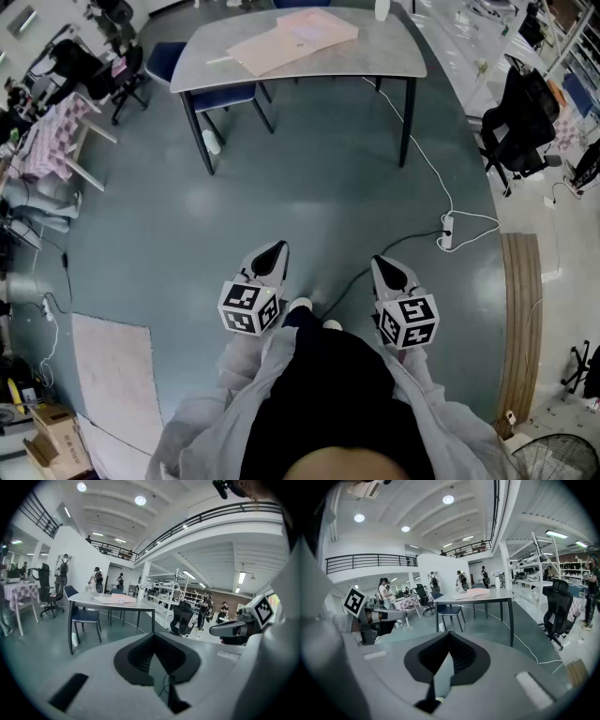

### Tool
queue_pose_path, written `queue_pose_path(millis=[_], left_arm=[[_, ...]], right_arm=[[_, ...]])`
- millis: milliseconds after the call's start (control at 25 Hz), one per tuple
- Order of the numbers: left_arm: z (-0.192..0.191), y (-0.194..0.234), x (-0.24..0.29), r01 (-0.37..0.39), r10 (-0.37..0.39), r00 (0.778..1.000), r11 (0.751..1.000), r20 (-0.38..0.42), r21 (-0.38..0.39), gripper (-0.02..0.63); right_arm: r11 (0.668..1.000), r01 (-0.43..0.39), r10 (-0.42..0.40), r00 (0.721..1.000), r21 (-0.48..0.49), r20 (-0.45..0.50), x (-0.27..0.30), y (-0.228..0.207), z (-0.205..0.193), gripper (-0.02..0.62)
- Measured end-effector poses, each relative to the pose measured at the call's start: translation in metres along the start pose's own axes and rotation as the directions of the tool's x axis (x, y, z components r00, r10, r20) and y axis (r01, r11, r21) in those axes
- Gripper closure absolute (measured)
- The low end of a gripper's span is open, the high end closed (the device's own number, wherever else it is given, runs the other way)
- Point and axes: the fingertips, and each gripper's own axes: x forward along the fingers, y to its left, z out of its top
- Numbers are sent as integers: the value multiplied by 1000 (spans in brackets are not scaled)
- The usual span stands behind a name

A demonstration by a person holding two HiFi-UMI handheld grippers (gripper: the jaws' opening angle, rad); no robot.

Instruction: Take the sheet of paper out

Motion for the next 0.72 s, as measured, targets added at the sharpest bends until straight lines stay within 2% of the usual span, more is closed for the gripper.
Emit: queue_pose_path(millis=[160,400,520,640,720], left_arm=[[-5,-7,-23,11,-11,1000,1000,29,-6,603],[-2,-19,-48,1,-2,997,1000,74,17,601],[-3,-21,-58,-5,4,997,1000,79,8,506],[-3,-16,-62,-21,20,996,1000,83,6,491],[0,-13,-57,-23,23,996,1000,84,8,451]], right_arm=[[1000,0,-1,998,16,59,-13,17,0,588],[1000,-10,9,996,6,84,-24,37,-4,588],[1000,-25,26,997,-2,75,-28,48,-12,588],[999,-35,36,997,-8,69,-27,53,-14,588],[999,-32,33,997,-10,76,-23,51,-9,588]])
